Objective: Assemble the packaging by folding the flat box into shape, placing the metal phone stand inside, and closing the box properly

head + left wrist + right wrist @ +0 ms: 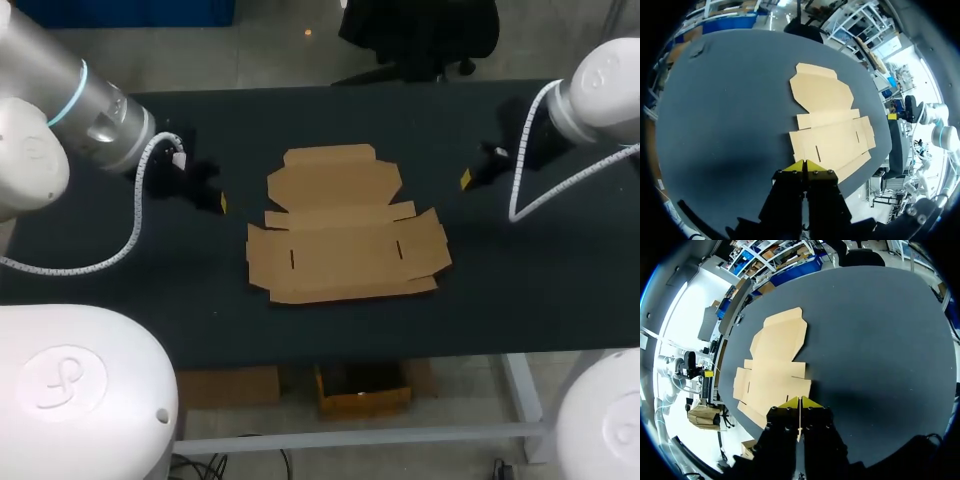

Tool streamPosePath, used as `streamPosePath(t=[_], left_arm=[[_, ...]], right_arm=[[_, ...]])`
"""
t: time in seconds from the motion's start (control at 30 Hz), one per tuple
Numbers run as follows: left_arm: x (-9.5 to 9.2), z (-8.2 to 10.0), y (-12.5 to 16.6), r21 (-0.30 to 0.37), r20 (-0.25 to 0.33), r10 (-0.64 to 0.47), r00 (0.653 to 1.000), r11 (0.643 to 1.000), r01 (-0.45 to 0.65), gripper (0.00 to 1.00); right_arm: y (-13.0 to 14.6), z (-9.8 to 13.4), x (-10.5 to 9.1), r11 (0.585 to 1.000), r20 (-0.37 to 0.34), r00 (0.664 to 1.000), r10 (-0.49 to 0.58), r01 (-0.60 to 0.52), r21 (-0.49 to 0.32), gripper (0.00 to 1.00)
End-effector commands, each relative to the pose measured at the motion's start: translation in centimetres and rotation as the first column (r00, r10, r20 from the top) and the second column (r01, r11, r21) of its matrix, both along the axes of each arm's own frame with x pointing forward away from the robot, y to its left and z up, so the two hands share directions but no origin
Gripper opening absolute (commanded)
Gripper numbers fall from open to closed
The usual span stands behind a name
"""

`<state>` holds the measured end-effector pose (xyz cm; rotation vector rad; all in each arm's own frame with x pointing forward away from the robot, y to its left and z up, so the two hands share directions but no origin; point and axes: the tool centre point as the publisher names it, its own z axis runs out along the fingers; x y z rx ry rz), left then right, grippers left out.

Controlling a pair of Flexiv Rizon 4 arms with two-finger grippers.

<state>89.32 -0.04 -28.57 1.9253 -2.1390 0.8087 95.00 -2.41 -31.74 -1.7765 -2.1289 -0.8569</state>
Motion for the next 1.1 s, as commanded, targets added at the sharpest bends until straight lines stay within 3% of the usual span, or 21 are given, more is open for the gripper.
streamPosePath(t=[0.03,0.37,1.1], left_arm=[[2.4,-0.9,-0.6,0.014,0.002,0.010,1.000,1.000,-0.010,0.00],[4.1,-2.3,-1.0,0.026,0.028,-0.035,0.999,0.999,0.034,0.00],[4.5,-4.9,-1.4,0.008,0.028,-0.074,0.997,0.997,0.074,0.00]], right_arm=[[0.1,-1.5,1.5,1.000,-0.011,1.000,0.013,-0.012,0.017,0.00],[0.3,-2.3,2.4,0.999,0.010,0.999,0.030,-0.030,0.021,0.00],[1.4,-5.3,3.4,0.982,0.017,0.984,0.177,-0.177,0.065,0.00]])
